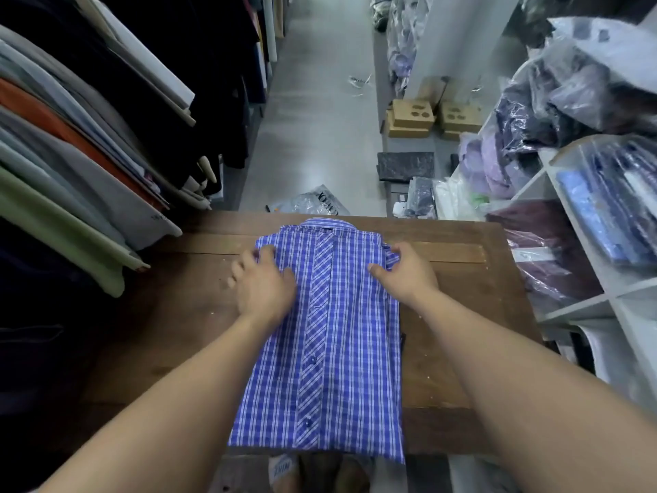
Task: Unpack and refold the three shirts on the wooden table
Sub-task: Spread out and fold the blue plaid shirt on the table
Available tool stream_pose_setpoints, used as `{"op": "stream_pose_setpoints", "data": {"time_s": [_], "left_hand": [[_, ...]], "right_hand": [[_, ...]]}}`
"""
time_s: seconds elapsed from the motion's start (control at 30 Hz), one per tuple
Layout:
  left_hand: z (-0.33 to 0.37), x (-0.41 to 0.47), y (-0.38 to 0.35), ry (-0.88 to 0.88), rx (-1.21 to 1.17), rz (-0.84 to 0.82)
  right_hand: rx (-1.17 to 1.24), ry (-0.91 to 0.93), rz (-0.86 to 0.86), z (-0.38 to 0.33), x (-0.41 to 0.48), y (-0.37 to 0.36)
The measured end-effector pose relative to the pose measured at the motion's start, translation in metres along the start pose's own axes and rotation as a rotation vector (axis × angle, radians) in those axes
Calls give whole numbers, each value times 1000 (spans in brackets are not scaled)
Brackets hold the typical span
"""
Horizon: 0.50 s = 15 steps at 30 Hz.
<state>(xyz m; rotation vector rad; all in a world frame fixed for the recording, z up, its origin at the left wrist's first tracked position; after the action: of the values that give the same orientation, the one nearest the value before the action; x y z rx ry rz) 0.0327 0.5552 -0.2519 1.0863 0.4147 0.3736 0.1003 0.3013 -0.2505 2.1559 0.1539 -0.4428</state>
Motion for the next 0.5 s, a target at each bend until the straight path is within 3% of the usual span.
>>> {"op": "stream_pose_setpoints", "data": {"time_s": [0.1,0.23,0.33,0.5], "left_hand": [[-24,-2,4,251,-23,-82],[-41,5,3,352,-249,-183],[-42,6,8,342,-406,-168],[-38,2,20,229,-357,-100]], "right_hand": [[92,-107,-1,4,-14,-4],[314,-244,-44,8,-25,-17],[510,-315,-104,5,-33,-23],[679,-401,-172,4,-38,-29]]}}
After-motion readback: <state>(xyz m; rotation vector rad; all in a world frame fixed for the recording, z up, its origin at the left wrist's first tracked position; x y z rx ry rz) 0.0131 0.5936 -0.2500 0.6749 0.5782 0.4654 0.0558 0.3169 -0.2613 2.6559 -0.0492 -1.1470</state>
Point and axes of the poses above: each hand's wrist, its own x-axis towards the middle knuckle, its own y-axis out of the back of the hand, z = x × y, the point moved 5 cm from there along x, towards the middle knuckle, and after that the axes turned 1 degree about -x, right-handed, at the moved point
